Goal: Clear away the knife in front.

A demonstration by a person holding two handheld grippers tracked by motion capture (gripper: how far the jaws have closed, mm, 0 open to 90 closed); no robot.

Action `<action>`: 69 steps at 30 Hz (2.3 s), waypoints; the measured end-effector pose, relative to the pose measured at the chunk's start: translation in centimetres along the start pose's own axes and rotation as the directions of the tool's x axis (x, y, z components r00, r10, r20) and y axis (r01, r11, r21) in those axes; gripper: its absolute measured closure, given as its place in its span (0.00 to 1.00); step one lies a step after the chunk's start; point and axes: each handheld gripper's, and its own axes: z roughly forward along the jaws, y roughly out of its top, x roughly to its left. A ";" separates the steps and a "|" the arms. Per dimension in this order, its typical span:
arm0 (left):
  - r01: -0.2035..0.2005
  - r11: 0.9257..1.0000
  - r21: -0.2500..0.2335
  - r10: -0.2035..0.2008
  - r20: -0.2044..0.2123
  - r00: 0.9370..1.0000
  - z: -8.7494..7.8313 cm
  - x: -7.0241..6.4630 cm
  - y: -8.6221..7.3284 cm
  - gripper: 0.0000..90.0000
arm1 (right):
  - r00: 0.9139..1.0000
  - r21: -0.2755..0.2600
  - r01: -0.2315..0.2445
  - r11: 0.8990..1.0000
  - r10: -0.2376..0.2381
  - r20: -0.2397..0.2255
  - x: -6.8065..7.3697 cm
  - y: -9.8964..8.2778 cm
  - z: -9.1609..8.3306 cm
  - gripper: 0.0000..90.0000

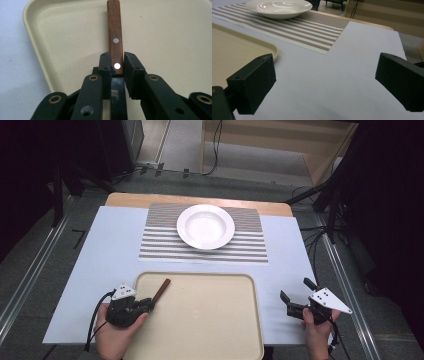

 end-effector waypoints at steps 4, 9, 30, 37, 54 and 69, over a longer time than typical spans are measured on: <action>-0.001 0.998 -0.055 0.001 -0.003 1.000 -0.4 0.2 0.5 0.74 | 1.000 0.000 0.000 1.000 0.000 0.000 0.0 0.0 0.0 0.02; -0.078 0.995 -0.058 0.081 0.043 0.996 0.0 -0.8 1.5 0.93 | 1.000 -0.003 -0.011 1.000 0.011 0.000 -0.1 0.0 0.0 0.02; -0.181 0.982 0.059 0.183 -0.017 0.983 1.4 -1.0 1.6 0.99 | 1.000 0.011 0.006 1.000 -0.006 0.009 0.1 0.0 0.1 0.03; -0.140 0.989 0.041 0.141 -0.016 0.990 0.7 0.4 1.3 0.99 | 1.000 0.005 0.005 1.000 -0.005 0.004 0.0 0.0 0.1 0.03; -0.084 0.996 0.008 0.084 -0.034 0.996 -0.4 2.4 1.0 0.99 | 1.000 0.005 0.004 1.000 -0.004 0.005 0.0 0.0 0.1 0.03; -0.069 0.986 -0.154 0.080 0.069 0.994 -1.6 2.8 1.1 0.66 | 1.000 0.004 0.006 1.000 -0.006 0.003 0.0 0.0 0.1 0.03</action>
